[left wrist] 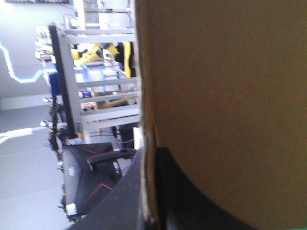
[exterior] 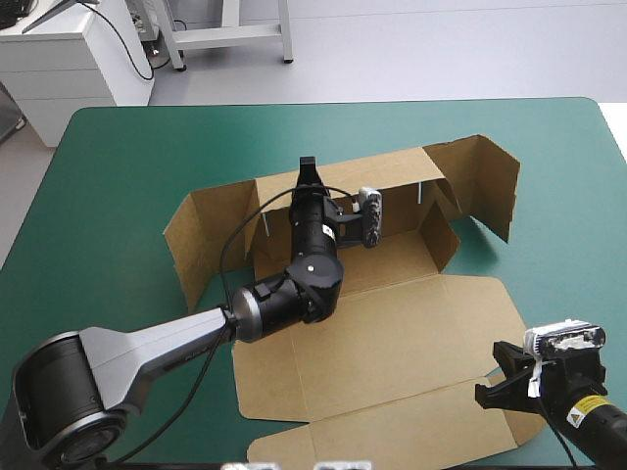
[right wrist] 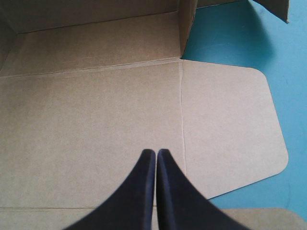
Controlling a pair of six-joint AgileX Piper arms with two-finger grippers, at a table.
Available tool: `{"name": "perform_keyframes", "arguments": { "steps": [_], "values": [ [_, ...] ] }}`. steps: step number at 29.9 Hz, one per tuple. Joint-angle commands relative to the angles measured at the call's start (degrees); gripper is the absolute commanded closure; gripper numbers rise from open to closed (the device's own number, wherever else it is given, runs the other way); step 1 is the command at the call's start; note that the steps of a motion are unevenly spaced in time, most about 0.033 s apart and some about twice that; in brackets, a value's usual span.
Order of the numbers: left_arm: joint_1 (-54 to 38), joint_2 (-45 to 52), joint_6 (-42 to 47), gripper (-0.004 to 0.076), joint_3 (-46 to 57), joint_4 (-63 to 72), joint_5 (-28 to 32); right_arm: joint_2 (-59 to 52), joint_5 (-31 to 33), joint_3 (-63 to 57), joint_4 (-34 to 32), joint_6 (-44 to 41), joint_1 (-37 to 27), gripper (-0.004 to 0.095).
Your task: Fold the box
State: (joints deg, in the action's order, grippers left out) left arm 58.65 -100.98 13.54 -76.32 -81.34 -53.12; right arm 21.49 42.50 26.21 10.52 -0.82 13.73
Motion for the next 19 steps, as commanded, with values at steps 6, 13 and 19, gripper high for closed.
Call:
{"name": "perform_keyframes", "arguments": {
  "steps": [6, 13, 19],
  "values": [
    [3.77, 7.34, 13.61, 0.0731, 9.28, -21.11, -2.14, 0.72, -3.08, 2.51, -6.27, -6.92, -0.36, 0.0909],
    [3.77, 12.35, 14.15, 0.0731, 13.67, -21.11, 3.20, 4.49, 1.82, 7.47, -11.60, -10.56, -0.36, 0.0909],
    [3.77, 12.70, 14.15, 0.0731, 13.90, -20.83, 5.18, 12.90, 4.85, 17.24, -13.83, -10.19, -0.36, 0.0910]
  ]
}}
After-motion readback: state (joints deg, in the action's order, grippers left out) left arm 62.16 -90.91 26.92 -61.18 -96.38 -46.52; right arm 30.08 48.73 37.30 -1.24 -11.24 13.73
